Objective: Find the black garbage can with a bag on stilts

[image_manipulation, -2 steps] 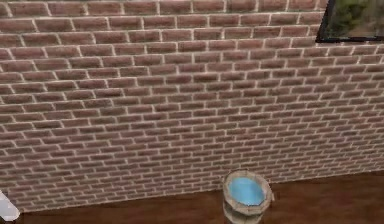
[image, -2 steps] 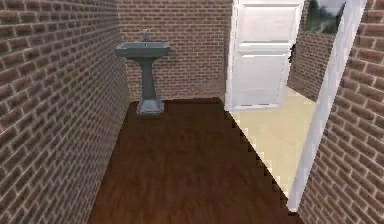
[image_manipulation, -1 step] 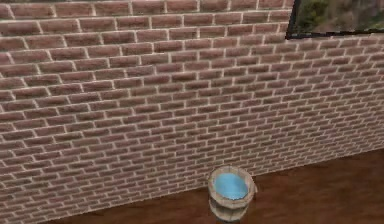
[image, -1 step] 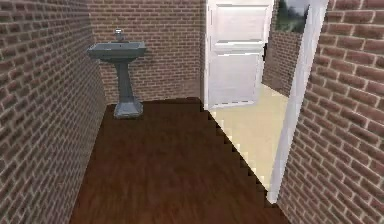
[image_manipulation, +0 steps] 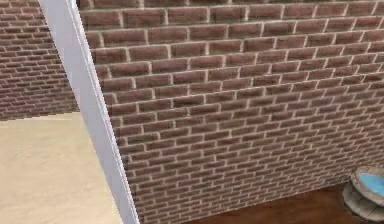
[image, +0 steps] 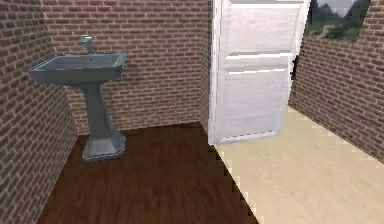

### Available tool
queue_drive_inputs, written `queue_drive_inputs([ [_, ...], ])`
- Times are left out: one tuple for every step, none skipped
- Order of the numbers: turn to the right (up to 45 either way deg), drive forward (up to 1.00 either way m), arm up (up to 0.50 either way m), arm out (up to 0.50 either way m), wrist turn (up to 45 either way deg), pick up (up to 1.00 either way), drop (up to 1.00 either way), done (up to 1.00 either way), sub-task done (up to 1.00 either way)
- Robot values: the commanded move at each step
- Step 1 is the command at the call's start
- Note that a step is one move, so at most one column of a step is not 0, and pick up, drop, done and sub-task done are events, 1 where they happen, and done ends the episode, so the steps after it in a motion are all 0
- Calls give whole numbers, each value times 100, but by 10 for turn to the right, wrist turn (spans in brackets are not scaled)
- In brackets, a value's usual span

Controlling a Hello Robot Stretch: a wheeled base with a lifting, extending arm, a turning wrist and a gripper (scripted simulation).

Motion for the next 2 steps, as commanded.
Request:
queue_drive_inputs([
  [0, 45, 0, 0, 0, 0, 0, 0, 0],
  [300, 0, 0, 0, 0, 0, 0, 0, 0],
])
